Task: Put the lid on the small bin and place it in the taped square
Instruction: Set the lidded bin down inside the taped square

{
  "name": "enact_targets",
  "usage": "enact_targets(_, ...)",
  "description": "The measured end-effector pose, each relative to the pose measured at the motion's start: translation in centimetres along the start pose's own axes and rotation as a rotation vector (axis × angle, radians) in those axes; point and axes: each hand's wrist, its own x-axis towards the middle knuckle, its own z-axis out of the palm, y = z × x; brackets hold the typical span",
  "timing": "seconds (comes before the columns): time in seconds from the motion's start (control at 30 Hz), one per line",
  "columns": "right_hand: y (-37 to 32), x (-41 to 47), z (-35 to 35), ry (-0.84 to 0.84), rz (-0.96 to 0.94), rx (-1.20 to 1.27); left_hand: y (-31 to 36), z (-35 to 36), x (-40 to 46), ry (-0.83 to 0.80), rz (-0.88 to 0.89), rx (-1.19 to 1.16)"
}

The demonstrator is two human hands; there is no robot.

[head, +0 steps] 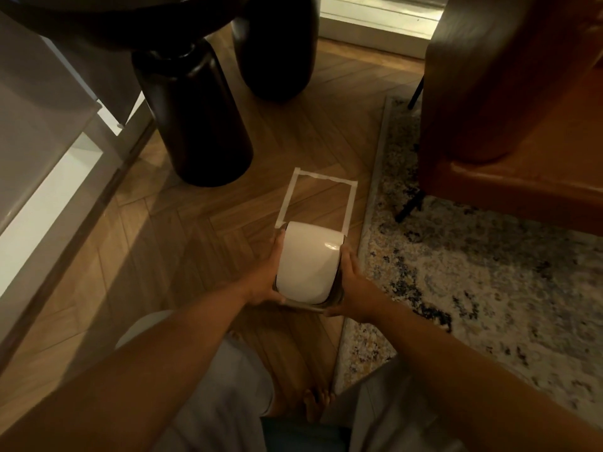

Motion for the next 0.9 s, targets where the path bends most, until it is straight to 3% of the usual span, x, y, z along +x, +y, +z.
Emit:
enact_targets(0.2,0.3,-0.2,1.4,0.067,0.038,-0.026,-0.6,0.9,0.0,0.026,-0.123,-0.015)
enact_targets(0.43,1.2,0.5,3.1,0.162,0.044,-0.059,-0.7,1.5,0.4,0.083,-0.115,0.033)
enact_targets(0.73,1.7,1.0,2.7,0.149,0.017,-0.016,-1.4,1.5,0.9,0.096,-0.152,0.062)
enact_targets(0.9,2.0,1.0,3.3,0.196,0.051,0.055,-1.5,2.4,0.7,0.119,-0.179,-0.113)
